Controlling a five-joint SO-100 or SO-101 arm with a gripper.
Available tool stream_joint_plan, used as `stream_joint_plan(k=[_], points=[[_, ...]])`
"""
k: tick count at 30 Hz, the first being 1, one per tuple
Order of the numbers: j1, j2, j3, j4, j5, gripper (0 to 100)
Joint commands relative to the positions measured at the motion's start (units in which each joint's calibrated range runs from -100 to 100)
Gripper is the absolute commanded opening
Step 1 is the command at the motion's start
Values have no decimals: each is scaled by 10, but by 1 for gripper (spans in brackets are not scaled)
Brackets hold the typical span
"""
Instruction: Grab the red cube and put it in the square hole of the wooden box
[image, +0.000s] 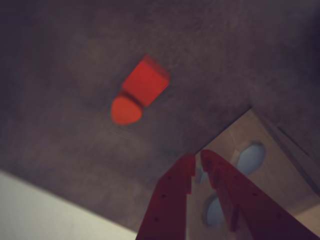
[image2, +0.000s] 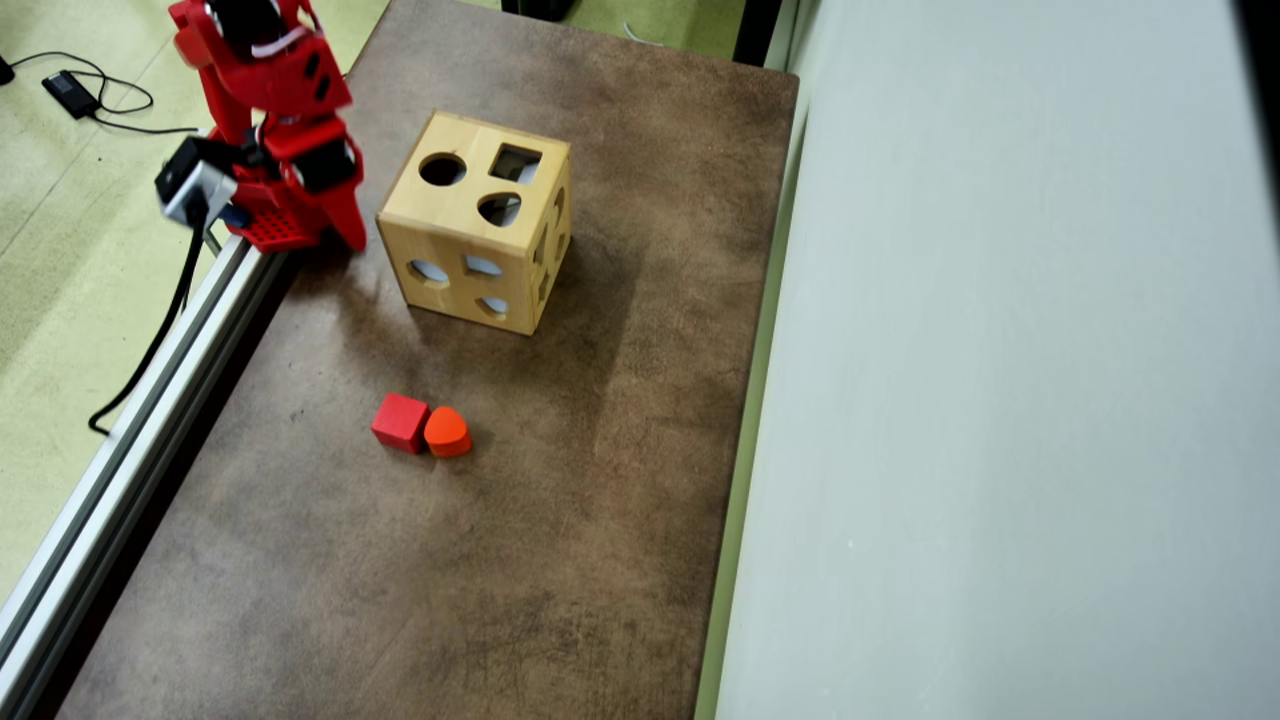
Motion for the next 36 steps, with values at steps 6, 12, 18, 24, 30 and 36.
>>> stream_joint_plan(k=[6,12,18,24,30,36], points=[[34,102,-22,-142,3,4],[38,104,-13,-175,-1,3],[38,104,-13,-175,-21,3],[39,105,-12,-175,-106,3],[38,164,-16,-175,-139,3],[38,213,-22,-176,-140,3]])
